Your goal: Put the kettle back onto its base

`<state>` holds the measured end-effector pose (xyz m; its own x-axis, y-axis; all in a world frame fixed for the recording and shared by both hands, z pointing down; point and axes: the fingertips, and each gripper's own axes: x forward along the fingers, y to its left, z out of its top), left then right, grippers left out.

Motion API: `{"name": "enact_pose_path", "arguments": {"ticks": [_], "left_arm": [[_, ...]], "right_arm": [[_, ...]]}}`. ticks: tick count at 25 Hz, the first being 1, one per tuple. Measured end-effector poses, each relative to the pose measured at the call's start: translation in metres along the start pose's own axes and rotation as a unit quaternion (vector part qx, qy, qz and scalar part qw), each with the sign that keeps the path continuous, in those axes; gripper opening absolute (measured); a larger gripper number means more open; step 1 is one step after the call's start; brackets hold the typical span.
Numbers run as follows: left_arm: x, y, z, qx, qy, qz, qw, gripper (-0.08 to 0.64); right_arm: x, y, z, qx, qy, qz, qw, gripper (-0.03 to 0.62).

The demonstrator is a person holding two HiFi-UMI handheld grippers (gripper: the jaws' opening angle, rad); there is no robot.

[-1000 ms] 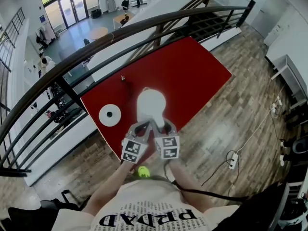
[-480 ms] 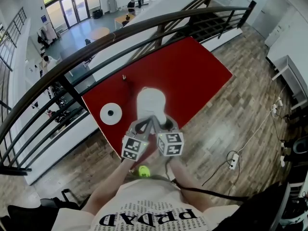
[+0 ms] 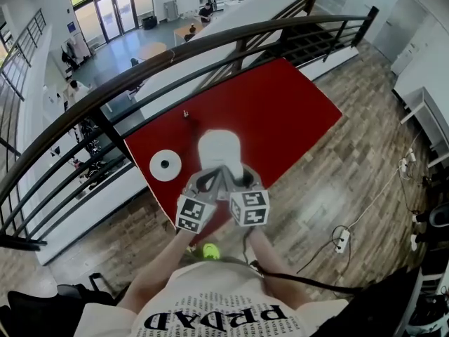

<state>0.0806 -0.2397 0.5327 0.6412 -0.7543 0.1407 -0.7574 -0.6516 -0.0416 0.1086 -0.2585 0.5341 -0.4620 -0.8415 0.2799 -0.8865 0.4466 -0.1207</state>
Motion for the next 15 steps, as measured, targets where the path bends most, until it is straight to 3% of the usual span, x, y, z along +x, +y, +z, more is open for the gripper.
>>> {"name": "enact_pose_path", "arguments": {"ticks": [15], "left_arm": [[-0.047,0.052,0.016,0.002,0.002,0.092,0.9958,-0.009]], "right_arm": [[0.026,0.068,0.044,-0.038,-0.032,0.083,0.995,0.15]]}}
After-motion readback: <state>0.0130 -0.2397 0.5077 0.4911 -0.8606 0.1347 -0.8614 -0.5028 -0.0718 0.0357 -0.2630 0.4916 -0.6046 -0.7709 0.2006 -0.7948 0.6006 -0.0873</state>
